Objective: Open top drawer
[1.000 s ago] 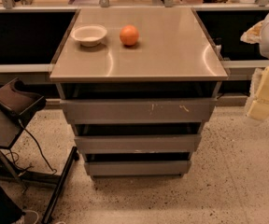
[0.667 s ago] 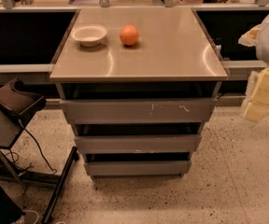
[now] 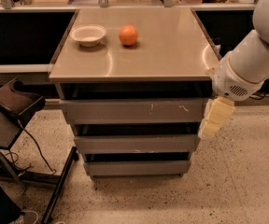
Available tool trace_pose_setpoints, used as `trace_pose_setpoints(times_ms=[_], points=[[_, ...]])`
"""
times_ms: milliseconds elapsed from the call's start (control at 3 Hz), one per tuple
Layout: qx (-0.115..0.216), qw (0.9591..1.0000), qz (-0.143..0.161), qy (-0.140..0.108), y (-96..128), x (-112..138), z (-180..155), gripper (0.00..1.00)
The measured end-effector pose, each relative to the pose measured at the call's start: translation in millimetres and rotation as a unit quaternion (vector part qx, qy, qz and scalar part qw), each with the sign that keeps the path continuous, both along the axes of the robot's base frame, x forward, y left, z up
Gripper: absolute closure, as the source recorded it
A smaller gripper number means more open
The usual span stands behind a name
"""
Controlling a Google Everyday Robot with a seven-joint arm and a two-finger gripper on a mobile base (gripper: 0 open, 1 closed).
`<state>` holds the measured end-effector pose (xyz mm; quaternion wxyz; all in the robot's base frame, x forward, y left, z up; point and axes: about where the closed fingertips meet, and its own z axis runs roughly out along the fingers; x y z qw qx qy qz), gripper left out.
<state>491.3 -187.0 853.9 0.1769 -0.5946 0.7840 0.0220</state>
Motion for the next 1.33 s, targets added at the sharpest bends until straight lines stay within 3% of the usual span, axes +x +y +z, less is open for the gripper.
trace_pose_setpoints(times_ms=[333,667,1000,1333], points=[[0.0,1.0,0.0,0.0,0.0,0.0,0.0,0.0],[0.028,0.9996,0.0,-0.006,20.5,8.3,-18.3,0.0],[0.065,0.9975,-0.006,-0.029,62.8,31.9,-53.1,0.0],[0.082,0.9939,-0.016,-0.072,71.5,53.7,-45.6,0.0]])
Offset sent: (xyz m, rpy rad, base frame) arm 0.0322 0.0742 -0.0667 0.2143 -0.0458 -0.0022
